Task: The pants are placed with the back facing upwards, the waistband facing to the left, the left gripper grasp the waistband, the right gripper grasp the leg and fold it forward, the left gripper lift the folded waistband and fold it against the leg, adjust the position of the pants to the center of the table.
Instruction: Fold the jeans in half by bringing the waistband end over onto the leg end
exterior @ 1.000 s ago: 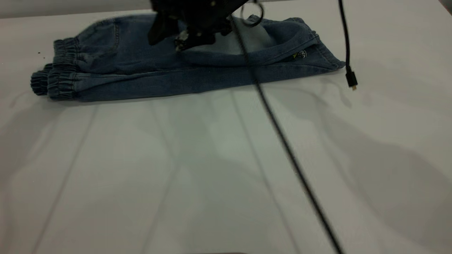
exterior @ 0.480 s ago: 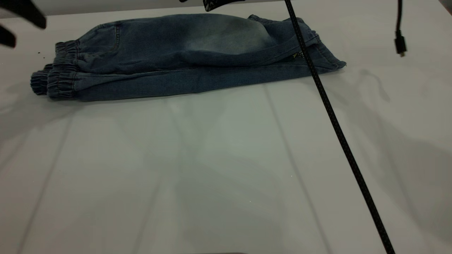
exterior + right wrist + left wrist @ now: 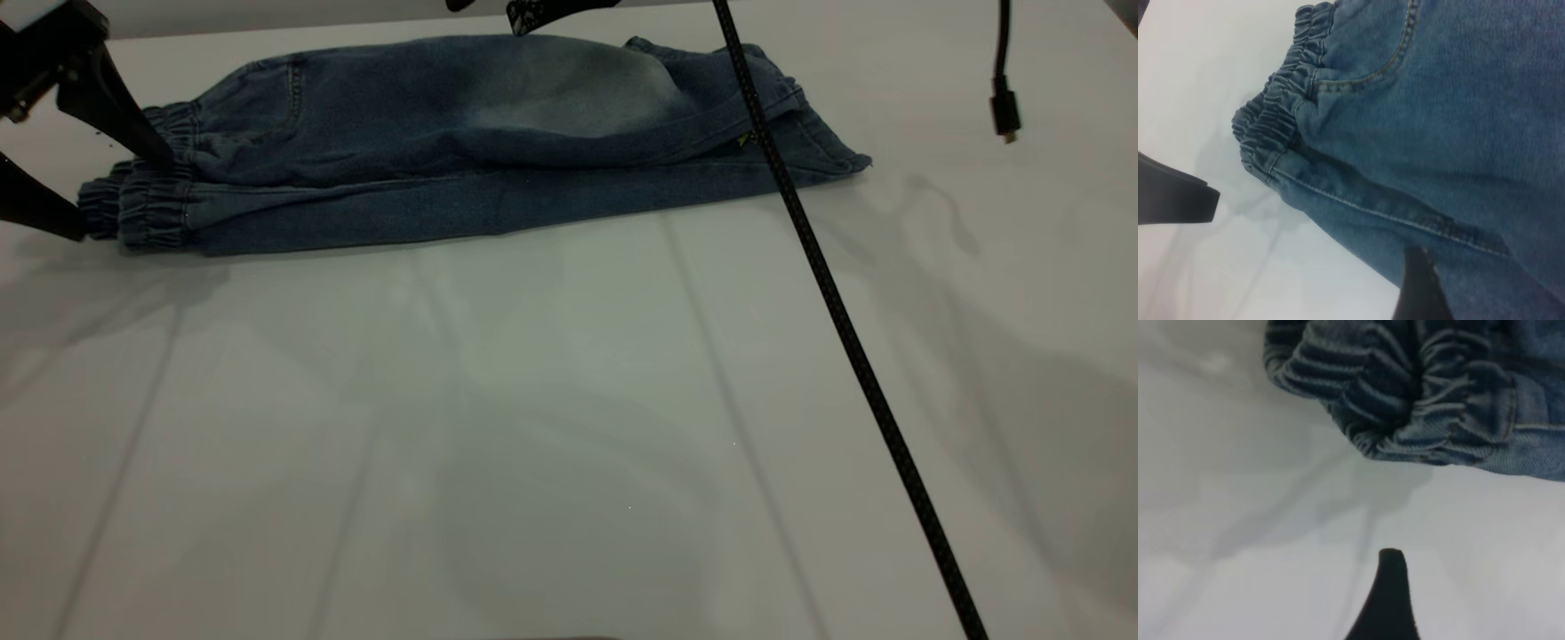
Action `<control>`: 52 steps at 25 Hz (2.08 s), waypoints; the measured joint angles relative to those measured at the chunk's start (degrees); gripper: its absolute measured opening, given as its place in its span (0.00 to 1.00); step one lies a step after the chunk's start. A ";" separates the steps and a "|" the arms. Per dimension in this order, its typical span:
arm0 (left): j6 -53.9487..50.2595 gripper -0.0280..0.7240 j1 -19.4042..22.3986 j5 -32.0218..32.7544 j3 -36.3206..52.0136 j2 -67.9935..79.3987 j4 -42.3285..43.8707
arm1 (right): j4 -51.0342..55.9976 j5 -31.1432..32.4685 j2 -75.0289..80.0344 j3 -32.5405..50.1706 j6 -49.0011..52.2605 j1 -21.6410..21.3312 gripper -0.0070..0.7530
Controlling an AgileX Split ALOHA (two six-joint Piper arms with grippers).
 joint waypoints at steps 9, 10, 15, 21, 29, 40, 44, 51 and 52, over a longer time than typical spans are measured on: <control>-4.36 0.82 0.00 -5.04 -0.02 2.56 -3.64 | -0.03 1.27 0.00 0.00 0.00 0.00 0.54; -4.36 0.82 0.00 -5.78 -0.02 3.60 -5.22 | -0.06 1.32 0.00 0.00 0.00 0.00 0.54; 0.18 0.82 -0.43 -10.40 -0.02 6.50 -14.15 | -0.10 1.52 0.00 0.00 0.00 0.00 0.54; 1.26 0.82 -0.89 -14.10 -0.02 7.25 -18.59 | -0.25 1.74 0.00 0.00 0.00 0.00 0.54; -0.44 0.82 -0.89 -14.10 -0.02 7.37 -17.54 | -0.36 1.74 0.00 0.00 0.00 0.00 0.54; -3.31 0.68 -0.93 -18.54 -0.02 9.01 -17.52 | -0.37 2.41 0.00 0.00 0.05 0.00 0.54; -3.13 0.35 -0.93 -18.78 -0.02 9.94 -17.57 | -0.37 3.94 0.00 0.00 0.05 0.00 0.54; 4.15 0.16 -1.19 -19.99 -0.02 6.58 -17.55 | 0.28 2.42 0.00 0.00 0.76 0.05 0.54; 5.66 0.16 -1.43 -19.99 -0.02 5.09 -17.55 | 0.35 0.68 0.07 0.00 1.06 0.06 0.54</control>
